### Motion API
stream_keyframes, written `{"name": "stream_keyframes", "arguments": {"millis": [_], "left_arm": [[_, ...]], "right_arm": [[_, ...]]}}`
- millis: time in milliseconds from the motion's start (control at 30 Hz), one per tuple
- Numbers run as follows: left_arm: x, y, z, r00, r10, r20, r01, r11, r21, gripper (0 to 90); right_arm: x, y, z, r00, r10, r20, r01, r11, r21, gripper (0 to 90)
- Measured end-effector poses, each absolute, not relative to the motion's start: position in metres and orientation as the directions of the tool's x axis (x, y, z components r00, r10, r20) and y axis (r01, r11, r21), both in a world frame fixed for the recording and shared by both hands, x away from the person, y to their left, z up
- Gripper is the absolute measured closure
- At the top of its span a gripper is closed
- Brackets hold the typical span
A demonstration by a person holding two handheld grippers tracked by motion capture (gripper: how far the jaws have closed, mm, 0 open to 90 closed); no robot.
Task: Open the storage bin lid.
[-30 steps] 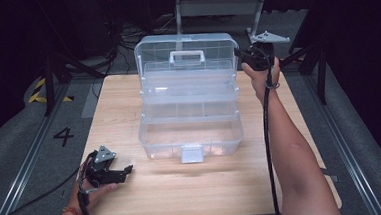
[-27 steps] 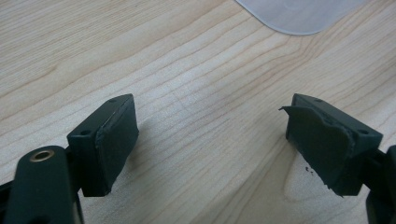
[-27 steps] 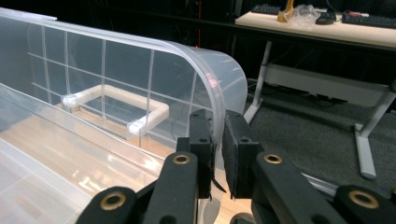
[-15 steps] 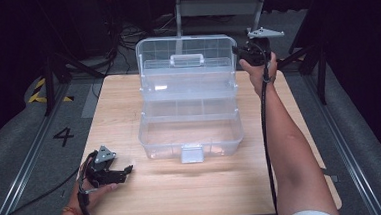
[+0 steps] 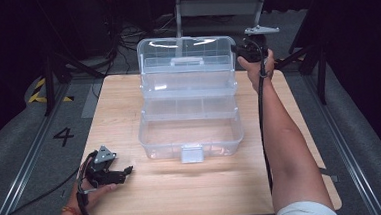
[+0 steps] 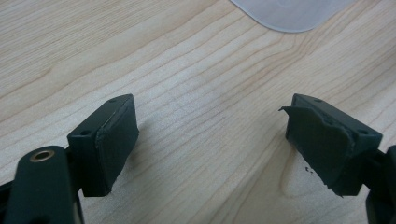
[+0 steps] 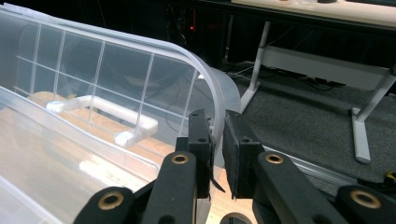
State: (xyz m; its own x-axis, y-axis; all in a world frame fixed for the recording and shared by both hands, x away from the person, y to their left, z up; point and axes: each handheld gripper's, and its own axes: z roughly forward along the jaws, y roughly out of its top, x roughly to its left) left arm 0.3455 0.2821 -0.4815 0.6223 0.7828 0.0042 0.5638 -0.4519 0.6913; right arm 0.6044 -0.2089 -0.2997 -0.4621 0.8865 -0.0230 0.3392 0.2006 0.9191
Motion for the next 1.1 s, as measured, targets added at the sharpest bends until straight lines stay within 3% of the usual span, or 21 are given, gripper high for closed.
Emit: {"name": "stream_keyframes", "arguments": {"millis": [1100], "left_arm": [[0.346,0.282,-0.481,0.634,0.773,-0.008,0.565,-0.456,0.688,17.4]], "right_arm": [[0.633,-0.206,-0.323,-0.439,0.898,-0.042,0.373,0.224,0.9,79.5]]}}
